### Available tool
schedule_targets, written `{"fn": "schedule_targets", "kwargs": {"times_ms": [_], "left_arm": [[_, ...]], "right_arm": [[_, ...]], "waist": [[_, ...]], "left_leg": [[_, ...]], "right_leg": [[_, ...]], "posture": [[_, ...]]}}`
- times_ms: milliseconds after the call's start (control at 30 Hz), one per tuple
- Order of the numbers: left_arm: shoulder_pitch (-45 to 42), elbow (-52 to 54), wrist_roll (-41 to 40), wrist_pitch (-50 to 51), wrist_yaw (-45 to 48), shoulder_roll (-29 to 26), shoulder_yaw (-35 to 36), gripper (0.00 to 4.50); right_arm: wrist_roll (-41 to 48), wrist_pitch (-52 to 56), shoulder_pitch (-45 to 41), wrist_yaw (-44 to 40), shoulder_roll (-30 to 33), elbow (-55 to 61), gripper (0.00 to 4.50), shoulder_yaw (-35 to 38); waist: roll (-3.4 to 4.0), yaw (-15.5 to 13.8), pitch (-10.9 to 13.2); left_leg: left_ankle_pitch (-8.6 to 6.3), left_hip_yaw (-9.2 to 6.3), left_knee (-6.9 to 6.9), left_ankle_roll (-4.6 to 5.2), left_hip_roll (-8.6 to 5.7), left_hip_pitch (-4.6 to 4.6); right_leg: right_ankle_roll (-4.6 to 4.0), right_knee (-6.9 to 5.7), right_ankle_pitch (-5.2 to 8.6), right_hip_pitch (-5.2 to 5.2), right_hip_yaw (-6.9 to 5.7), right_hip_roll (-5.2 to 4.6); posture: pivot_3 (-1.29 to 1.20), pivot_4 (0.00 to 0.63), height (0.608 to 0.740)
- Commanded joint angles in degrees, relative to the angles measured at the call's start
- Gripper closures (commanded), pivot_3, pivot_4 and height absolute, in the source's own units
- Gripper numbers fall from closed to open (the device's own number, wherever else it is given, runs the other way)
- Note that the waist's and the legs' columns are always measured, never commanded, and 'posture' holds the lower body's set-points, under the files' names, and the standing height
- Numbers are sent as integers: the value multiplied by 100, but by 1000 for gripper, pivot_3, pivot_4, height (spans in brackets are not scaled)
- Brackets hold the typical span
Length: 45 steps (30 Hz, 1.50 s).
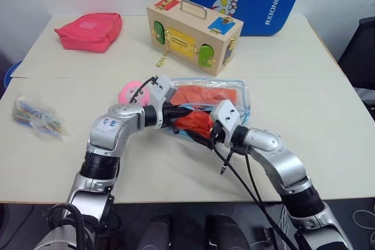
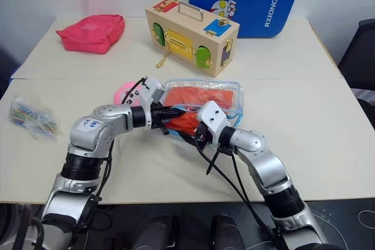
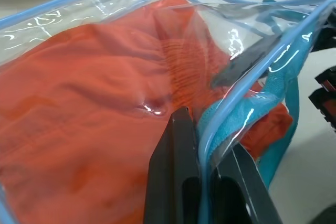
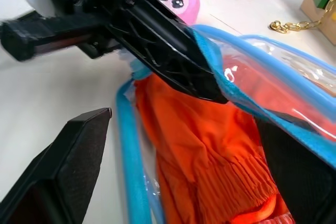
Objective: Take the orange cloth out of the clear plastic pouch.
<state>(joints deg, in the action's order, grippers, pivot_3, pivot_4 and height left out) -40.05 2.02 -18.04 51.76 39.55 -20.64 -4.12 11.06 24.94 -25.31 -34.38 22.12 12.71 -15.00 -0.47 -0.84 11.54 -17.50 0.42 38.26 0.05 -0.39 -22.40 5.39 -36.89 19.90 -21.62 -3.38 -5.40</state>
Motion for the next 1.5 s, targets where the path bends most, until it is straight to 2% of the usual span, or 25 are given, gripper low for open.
{"fn": "schedule_targets", "kwargs": {"times_ms": [33,300,500,600,733,900,1033,1100,1200,1267,1433,1500], "left_arm": [[-6,295,-173,-172,112,4,-20,4475],[-66,148,-170,-307,99,81,-32,4475],[-102,41,-166,-374,97,122,-16,4475],[-89,34,-177,-376,108,127,-11,4475],[-87,6,-183,-372,105,162,-14,4500],[-28,66,-204,-334,87,199,13,4500],[56,146,-238,-257,35,190,82,4500],[152,211,-279,-168,-62,168,197,4500],[273,282,-373,-10,-262,184,399,4500],[332,315,-448,144,-470,235,564,4500],[442,358,-399,293,-863,153,707,4500],[533,421,-405,235,-882,79,709,4500]], "right_arm": [[-300,-108,-119,2,47,-145,0,-84],[-808,-358,-395,-293,107,-886,0,-333],[-1144,-212,-673,-153,34,-1418,0,-316],[-1385,-68,-817,-336,161,-1635,0,-510],[-1462,44,-942,-526,206,-1851,862,-600],[-1638,-312,-1148,-427,180,-2132,2583,-509],[-1443,-381,-1169,-781,307,-2096,3888,-347],[-709,-165,-1098,-1404,317,-1794,4445,-16],[462,-193,-846,-2805,572,-1044,4465,246],[1339,187,-642,-3438,773,-439,4465,521],[3430,2013,-278,-3821,1633,802,4465,1479],[4486,2680,-84,-3562,1952,1086,4465,2186]], "waist": [[0,1,0],[0,21,0],[0,20,0],[0,18,0],[0,15,-2],[-2,22,-3],[-2,17,-3],[-2,17,-3],[-2,22,-3],[-2,23,-3],[-2,13,-3],[-2,-5,-3]], "left_leg": [[0,0,0,0,0,0],[0,1,0,1,0,0],[0,1,1,1,0,1],[1,0,2,1,0,1],[1,0,2,1,0,3],[1,1,3,1,0,4],[1,2,3,1,-1,4],[1,1,3,1,-1,4],[0,0,0,1,0,3],[0,0,-2,1,1,1],[0,-4,1,2,2,2],[0,-5,2,3,3,3]], "right_leg": [[0,0,0,0,1,0],[0,-1,0,0,1,0],[0,-2,0,0,0,0],[0,-3,0,0,0,0],[0,-5,0,2,1,0],[0,-5,0,3,1,0],[0,-5,0,3,1,-1],[0,-5,0,3,1,-1],[0,-3,0,3,0,0],[0,1,0,2,-2,0],[0,-2,0,4,-2,-3],[0,1,0,7,-3,-5]], "posture": [[0,150,740],[0,150,740],[0,150,740],[0,150,740],[0,150,740],[0,150,740],[0,150,740],[0,150,740],[0,150,740],[0,150,740],[0,150,740],[0,150,740]]}}
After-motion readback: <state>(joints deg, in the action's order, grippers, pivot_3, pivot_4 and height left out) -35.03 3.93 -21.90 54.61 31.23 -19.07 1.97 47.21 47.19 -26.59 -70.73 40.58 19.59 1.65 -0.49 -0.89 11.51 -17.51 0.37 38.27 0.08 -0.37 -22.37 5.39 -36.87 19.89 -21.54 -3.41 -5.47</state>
